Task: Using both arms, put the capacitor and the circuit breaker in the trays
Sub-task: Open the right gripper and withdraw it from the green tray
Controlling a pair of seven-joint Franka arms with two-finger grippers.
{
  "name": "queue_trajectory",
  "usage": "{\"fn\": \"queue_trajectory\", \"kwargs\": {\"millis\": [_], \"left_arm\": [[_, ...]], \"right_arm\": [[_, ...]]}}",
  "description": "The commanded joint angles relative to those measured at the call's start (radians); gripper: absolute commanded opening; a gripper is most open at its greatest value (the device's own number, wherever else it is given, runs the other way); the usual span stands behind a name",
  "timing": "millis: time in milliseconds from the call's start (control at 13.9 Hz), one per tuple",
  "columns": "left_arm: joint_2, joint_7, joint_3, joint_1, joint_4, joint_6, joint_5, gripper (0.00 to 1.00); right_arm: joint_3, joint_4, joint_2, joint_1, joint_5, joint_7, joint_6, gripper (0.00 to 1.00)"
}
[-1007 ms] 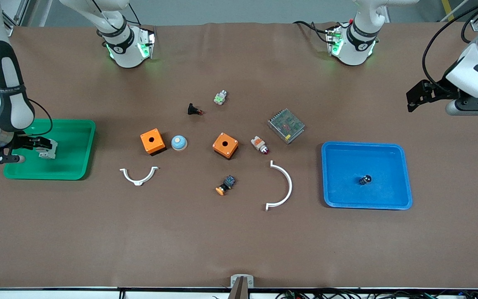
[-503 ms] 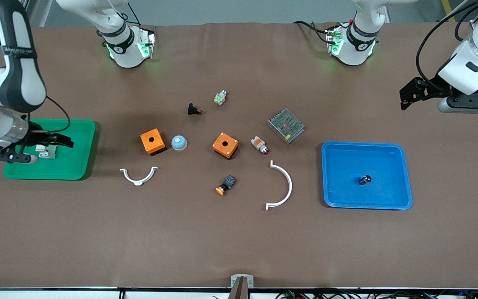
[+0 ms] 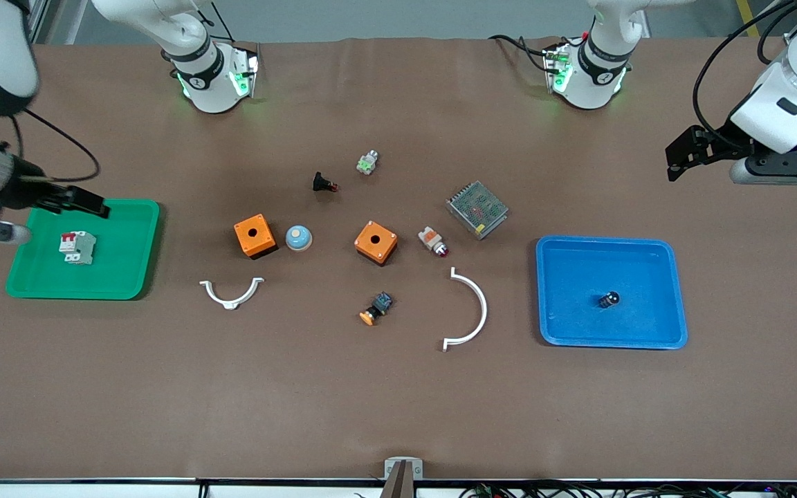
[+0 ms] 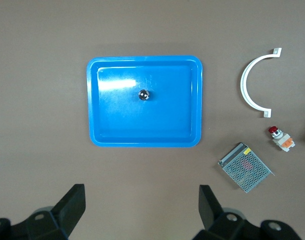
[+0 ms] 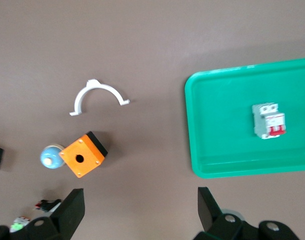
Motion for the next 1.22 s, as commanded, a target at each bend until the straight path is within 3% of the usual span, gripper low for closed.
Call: {"fn": "queue_trajectory", "kwargs": {"millis": [0, 359, 1150], "left_arm": [[-0.019, 0.000, -0.015, 0.019, -0.009, -0.004, -0.020, 1.00], [0.018, 0.008, -0.014, 0.021, 0.043, -0.007, -0.016, 1.00], [0.017, 0.009, -0.007, 0.021, 0.048, -0.035, -0.019, 1.00]], "right_arm": [[0.001, 0.099, 0.013, 0.000, -0.018, 0.005, -0.068, 1.00], [-0.004, 0.277, 0.038, -0.010, -0.024, 0.005, -0.165, 1.00], [-0.005, 0.315, 0.038, -0.009, -0.021, 0.007, -0.194, 1.00]]}}
